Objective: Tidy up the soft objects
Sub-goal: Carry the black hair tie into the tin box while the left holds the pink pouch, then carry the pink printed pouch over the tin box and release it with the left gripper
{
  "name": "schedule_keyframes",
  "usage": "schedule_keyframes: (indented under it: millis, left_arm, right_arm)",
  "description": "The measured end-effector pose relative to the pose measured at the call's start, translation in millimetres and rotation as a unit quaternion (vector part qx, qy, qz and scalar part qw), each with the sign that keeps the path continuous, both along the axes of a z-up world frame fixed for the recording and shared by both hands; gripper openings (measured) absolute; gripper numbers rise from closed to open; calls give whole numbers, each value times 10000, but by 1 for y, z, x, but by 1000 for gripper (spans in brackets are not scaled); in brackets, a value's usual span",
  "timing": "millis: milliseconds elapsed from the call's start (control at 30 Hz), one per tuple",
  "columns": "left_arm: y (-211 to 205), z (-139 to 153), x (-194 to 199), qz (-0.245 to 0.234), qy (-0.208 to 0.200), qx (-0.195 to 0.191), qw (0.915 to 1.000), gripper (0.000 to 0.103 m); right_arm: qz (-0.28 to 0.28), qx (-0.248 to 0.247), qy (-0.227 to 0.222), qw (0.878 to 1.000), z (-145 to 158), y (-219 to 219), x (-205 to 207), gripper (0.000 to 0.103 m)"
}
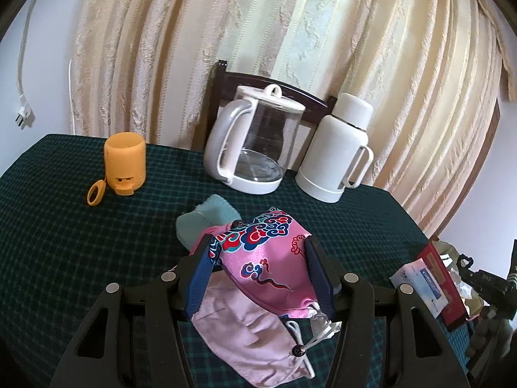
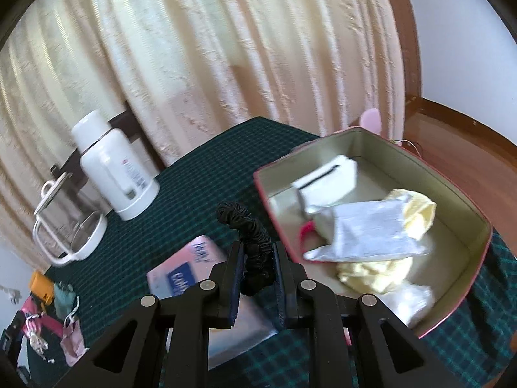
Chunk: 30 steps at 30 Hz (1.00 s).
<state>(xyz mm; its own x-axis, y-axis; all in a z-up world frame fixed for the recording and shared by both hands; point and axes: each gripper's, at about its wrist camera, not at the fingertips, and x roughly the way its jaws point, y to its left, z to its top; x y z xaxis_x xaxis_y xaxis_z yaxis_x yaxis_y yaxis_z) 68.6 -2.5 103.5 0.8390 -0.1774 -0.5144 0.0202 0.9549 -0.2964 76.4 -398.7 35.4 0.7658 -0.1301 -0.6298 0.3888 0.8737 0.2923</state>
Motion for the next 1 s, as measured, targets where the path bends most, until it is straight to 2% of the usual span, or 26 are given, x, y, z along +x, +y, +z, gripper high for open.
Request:
schedule_keyframes:
  millis: [433, 467, 533, 567, 600, 800, 1000]
  left_arm:
    - [-36, 9, 1, -203, -34, 128, 9997, 57]
    - [-38, 9, 2, -219, -32, 138, 9997, 57]
    - [-44, 10, 2, -264, -30, 171, 9995, 57]
    - [-46, 11, 2, -290, -34, 184, 9994, 57]
    - [-49, 12, 2, -311, -45, 195, 9993, 57]
    - [-64, 21, 1, -413, -130, 244, 9988, 57]
    - [-83, 27, 2, -605, -191, 281, 9976, 57]
  right_arm:
    - [-430, 112, 171, 9989, -19, -45, -10, 20]
    - [-445, 105, 158, 9988, -19, -46, -11, 24]
    - [-512, 91, 113, 9986, -18, -49, -14, 40]
    - [-539, 92, 77, 9985, -17, -51, -14, 56]
    - [-591, 85, -5, 9982, -15, -53, -18, 65]
    - [-561, 9, -261, 9981, -8, -55, -30, 66]
    - [-557, -100, -312, 9979, -8, -58, -38, 66]
